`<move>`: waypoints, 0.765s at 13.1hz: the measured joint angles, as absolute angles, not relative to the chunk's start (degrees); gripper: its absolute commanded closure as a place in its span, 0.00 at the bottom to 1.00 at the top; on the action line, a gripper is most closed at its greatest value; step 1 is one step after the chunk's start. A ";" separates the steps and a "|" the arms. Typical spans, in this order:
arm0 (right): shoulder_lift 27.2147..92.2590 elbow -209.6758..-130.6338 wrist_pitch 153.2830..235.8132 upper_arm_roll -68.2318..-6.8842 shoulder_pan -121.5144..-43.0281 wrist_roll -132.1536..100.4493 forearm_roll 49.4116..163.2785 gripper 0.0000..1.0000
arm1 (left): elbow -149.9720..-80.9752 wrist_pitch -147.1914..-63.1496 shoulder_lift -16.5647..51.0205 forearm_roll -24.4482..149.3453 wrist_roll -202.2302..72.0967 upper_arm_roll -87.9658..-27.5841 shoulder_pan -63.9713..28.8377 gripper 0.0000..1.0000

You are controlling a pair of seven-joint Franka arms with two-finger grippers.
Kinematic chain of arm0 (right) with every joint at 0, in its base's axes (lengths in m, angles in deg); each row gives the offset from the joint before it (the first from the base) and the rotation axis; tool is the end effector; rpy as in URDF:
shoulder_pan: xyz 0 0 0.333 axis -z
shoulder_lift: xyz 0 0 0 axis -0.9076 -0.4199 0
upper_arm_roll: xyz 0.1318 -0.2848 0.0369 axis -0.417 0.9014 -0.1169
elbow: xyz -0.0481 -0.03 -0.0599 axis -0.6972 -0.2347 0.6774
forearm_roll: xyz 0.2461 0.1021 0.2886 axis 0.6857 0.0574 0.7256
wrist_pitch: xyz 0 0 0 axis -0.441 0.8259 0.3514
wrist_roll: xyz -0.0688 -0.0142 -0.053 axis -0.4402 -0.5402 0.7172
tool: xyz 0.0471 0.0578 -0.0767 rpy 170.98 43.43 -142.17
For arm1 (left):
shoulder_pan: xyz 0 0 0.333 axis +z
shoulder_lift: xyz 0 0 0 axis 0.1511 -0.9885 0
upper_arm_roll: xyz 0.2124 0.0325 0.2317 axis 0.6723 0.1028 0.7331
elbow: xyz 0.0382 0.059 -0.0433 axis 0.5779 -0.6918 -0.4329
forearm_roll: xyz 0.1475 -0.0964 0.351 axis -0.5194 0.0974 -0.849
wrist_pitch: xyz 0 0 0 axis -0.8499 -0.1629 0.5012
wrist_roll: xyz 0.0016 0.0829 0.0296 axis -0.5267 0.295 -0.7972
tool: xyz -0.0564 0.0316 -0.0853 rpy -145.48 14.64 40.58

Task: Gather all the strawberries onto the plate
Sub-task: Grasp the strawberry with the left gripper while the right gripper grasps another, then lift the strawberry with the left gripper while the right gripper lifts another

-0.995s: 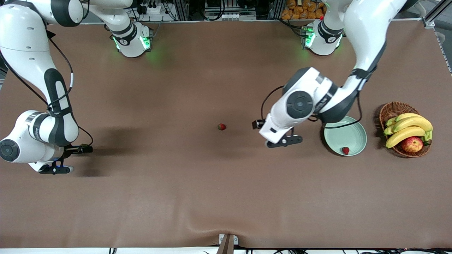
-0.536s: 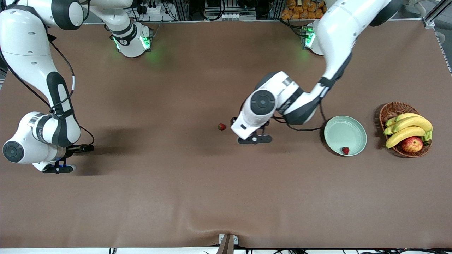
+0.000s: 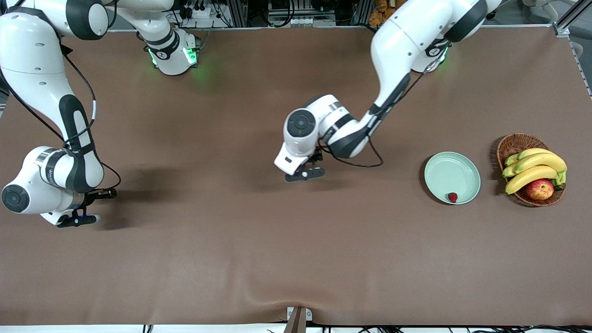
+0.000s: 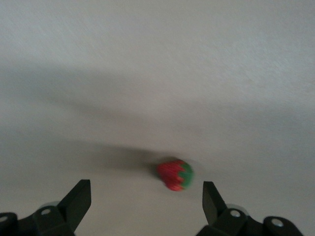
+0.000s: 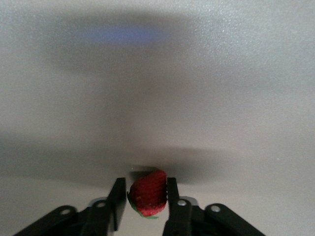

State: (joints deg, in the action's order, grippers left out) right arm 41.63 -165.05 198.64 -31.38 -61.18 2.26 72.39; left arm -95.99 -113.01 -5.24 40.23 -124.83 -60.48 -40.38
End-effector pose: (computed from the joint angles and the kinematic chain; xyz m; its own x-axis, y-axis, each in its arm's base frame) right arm 0.6373 -0.1624 0.1801 0.9527 0.1284 -0.2754 0.1301 -0.9914 -0.0120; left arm 0.4916 -0.5393 0.2255 0.9742 0.2129 -0.0748 0.2157 -0.9760 0.0313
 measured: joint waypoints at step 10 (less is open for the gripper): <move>42.69 -162.24 192.89 -33.00 -65.86 -1.18 74.85 1.00 | -94.36 -114.85 -8.96 40.23 -137.52 -58.74 -42.66 0.10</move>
State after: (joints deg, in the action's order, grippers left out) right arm 42.69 -162.24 192.89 -33.00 -65.86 -1.18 74.85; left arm -94.36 -114.85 -8.96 40.23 -137.52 -58.74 -42.66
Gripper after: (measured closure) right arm 0.683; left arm 0.035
